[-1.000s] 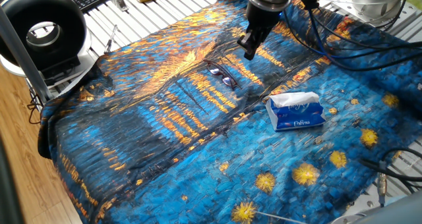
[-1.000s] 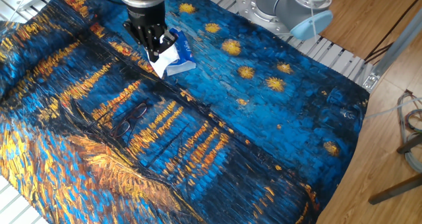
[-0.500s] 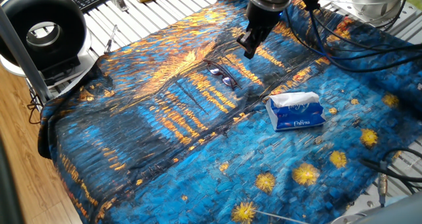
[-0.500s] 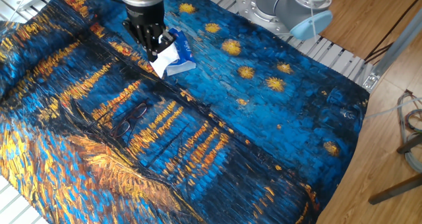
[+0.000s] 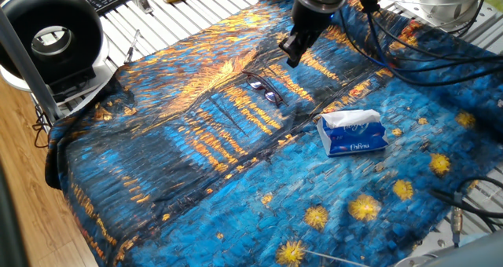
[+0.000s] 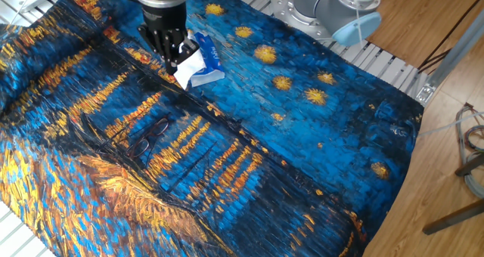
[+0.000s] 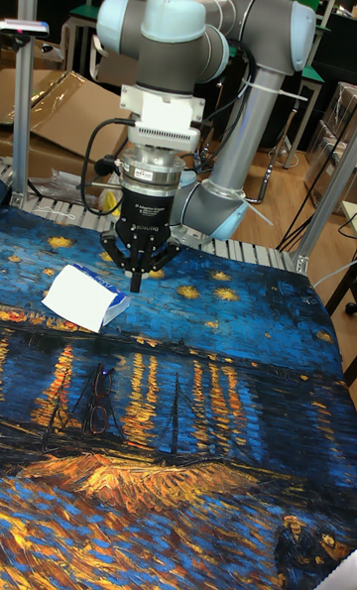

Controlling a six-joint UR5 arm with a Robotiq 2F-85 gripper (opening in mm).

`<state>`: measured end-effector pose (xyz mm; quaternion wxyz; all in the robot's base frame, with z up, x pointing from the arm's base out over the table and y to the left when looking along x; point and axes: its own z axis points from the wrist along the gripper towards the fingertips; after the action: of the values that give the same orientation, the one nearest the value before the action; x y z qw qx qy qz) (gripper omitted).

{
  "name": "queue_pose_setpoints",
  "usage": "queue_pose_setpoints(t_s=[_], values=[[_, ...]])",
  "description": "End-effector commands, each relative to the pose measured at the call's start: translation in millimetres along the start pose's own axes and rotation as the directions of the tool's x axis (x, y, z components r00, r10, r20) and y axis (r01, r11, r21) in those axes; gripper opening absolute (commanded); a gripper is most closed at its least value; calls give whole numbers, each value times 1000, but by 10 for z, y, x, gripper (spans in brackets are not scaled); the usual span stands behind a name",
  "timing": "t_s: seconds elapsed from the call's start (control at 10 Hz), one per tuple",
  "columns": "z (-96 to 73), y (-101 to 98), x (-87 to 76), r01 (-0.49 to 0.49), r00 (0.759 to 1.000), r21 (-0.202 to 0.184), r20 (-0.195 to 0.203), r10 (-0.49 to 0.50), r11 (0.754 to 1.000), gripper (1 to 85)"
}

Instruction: Unfold the leg of the glasses (with one hand)

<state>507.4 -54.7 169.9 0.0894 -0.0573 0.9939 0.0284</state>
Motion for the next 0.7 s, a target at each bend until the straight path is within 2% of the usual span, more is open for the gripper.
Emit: queue_pose_setpoints(t_s=[0.0,0.2,0.6], values=[[-16,-55,-89,47,998,20,33,-47,999,10],[83,-148,-190,80,997,41,8,-80,996,10],[470,-306,-526,128,992,42,-22,-127,991,10]])
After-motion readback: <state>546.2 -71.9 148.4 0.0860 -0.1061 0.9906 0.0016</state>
